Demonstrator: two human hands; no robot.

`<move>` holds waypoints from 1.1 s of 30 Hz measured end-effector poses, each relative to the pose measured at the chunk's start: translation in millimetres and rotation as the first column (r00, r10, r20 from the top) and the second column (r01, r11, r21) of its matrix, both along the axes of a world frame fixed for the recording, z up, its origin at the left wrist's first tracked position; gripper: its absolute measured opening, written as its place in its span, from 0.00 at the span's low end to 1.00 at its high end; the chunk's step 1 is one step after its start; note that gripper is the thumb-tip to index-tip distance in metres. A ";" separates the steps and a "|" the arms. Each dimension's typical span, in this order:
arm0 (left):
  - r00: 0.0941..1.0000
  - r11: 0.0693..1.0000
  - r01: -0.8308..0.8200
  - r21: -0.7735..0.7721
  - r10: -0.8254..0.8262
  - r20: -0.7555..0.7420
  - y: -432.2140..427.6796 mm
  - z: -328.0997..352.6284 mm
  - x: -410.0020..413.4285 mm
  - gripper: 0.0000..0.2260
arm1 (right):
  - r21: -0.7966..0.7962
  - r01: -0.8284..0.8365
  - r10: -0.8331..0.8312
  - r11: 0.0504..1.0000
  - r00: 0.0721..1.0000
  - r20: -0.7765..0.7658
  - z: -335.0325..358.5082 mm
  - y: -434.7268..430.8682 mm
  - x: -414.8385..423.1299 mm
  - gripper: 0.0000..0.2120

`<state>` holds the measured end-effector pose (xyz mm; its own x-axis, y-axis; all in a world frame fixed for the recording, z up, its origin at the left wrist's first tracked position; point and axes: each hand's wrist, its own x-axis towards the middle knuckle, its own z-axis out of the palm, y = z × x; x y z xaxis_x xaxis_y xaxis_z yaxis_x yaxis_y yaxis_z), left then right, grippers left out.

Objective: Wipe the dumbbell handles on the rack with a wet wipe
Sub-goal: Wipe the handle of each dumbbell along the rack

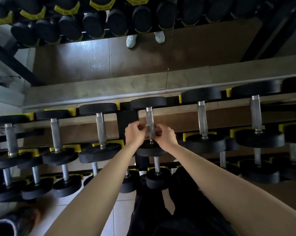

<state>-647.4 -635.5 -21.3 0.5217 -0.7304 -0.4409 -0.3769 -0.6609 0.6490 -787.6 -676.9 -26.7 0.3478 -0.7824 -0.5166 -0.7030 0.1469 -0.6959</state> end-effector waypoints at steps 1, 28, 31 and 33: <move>0.999 0.999 0.037 0.035 -0.038 0.001 6.7 0.0 -0.4 0.09 | -0.001 0.005 -0.005 1.000 1.000 -0.001 -0.6 1.0 0.0 0.21; 0.949 0.991 0.081 -0.109 -0.110 -0.296 24.0 2.7 -3.2 0.09 | -0.158 0.002 0.005 0.988 0.999 0.043 7.2 8.1 -4.3 0.06; 0.958 0.987 -0.083 -0.139 0.040 -0.285 31.7 2.3 -1.9 0.10 | -0.124 0.075 -0.067 0.989 0.995 0.069 12.6 -15.7 2.0 0.04; 0.956 0.986 -0.109 -0.126 0.070 -0.283 34.9 0.6 -2.7 0.12 | -0.143 0.188 -0.176 0.972 0.980 0.094 16.8 -33.1 7.0 0.05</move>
